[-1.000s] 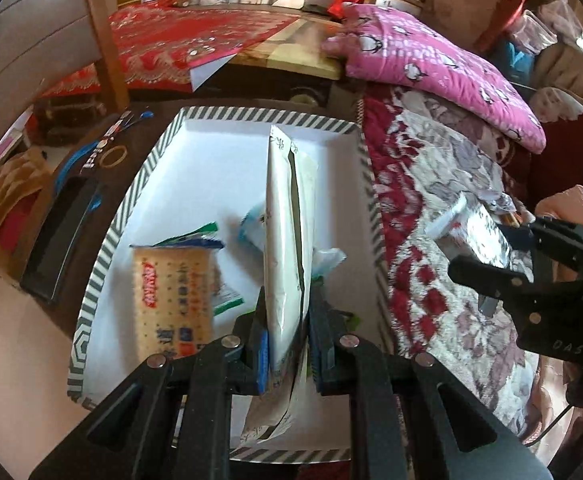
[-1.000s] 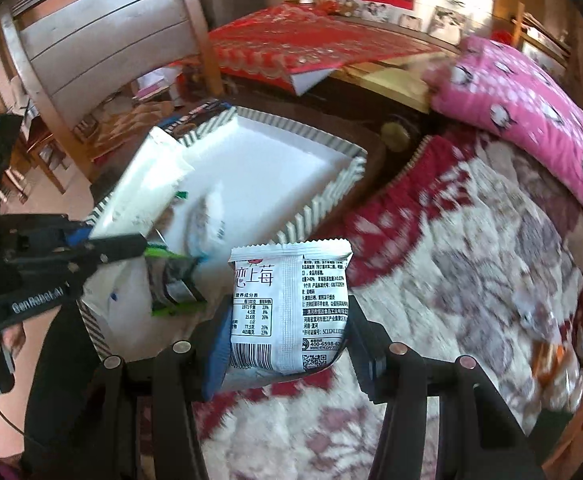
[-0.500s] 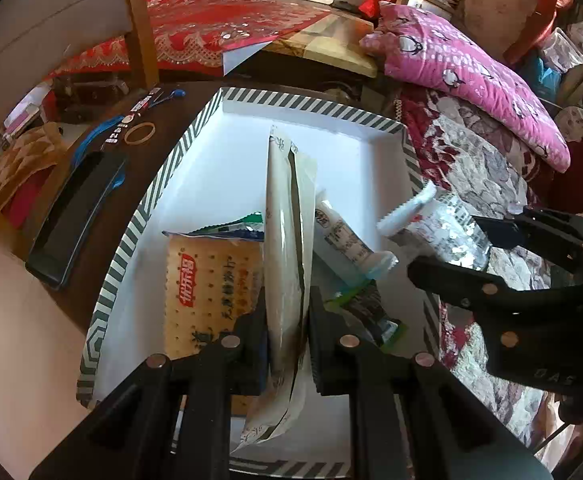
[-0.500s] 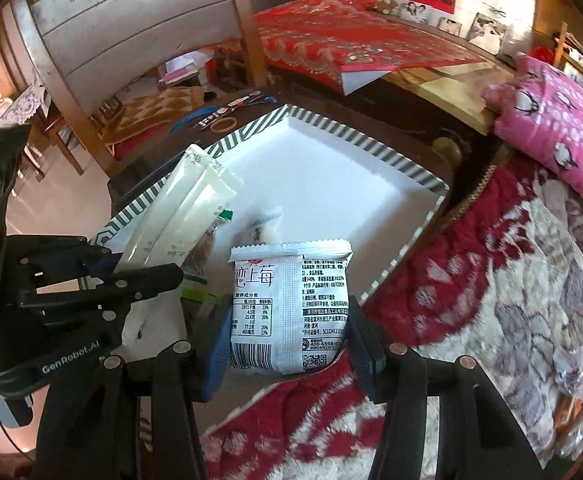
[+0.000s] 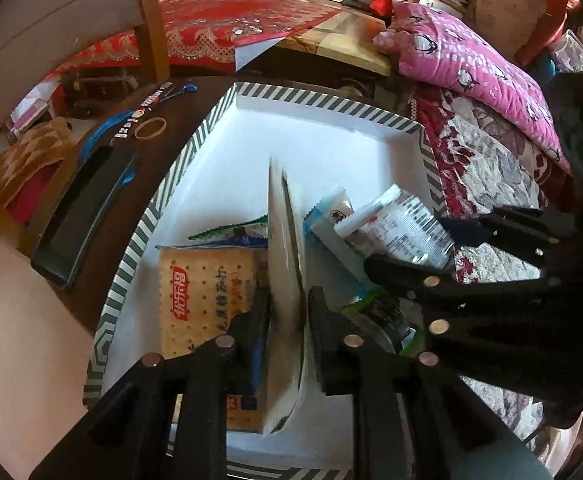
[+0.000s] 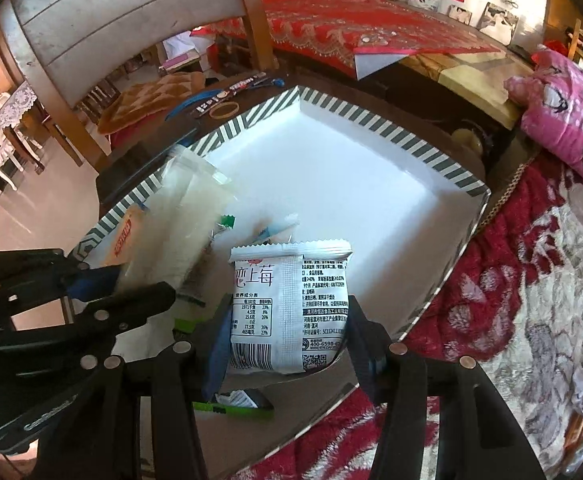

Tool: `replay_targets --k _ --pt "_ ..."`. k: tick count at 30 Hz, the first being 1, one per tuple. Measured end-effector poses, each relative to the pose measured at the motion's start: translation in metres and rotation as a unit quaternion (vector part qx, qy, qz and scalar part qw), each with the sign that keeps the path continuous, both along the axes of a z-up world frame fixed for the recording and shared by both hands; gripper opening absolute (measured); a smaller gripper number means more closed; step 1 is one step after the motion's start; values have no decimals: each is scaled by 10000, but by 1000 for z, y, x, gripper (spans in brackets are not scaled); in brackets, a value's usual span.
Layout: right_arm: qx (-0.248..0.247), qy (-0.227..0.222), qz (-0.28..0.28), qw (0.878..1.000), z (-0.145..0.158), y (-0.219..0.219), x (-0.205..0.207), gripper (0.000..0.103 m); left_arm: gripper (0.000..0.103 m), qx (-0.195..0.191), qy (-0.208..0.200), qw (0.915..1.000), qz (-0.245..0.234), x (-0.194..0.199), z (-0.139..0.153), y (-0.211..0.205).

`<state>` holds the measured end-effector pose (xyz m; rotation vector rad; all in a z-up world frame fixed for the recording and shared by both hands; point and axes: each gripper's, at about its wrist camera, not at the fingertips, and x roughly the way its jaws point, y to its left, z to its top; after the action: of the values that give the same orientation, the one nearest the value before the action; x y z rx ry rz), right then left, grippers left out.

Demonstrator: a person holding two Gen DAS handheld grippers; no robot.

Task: Organize snacks
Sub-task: 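Lower and open the left tool in the tray while the right tool releases the printed bag, then move both open tools back toward the remaining snacks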

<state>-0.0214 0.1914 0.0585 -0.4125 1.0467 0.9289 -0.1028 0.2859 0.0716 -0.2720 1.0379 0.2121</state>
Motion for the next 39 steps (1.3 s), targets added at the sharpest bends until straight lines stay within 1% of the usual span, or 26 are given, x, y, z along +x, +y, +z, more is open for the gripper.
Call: replay_targets --k 1,3,4,6,8,13,15,21,25,29,35,39 --pt "15 43 -1 10000 -2 0 0 56 23 -9 -11 10000 3 0 1 0" --pt "51 90 -69 9999 -4 -2 1 57 34 11 -14 10000 44 0 2 1" --pt "78 100 -109 9999 -3 -5 1 57 37 28 -40 10000 63 -1 4 1" --pt "174 160 -195 9995 1 -12 3 58 51 47 -99 9999 108 -2 7 2" --pt "273 189 -244 9992 5 -19 3 59 56 81 -141 9998 134 -2 10 2" --pt "377 193 -322 9986 11 -30 1 62 61 118 -145 9997 140 -4 13 0" --pt "433 230 -367 9981 12 -34 0 63 65 122 -146 9997 137 -4 13 0" --pt "591 202 -480 9969 22 -51 -5 67 69 155 -152 9997 118 -5 16 -5" --pt "638 156 -601 9960 28 -67 -8 68 71 171 -190 9996 72 -3 20 -13" --pt "653 91 -765 9949 30 -81 -10 71 76 278 -210 9994 21 0 24 -24" --pt "598 -65 -971 9935 33 -103 -14 77 77 261 -177 9995 13 6 28 -40" --pt "605 0 -1193 9910 31 -124 -14 78 77 292 -163 9994 -114 11 29 -56"
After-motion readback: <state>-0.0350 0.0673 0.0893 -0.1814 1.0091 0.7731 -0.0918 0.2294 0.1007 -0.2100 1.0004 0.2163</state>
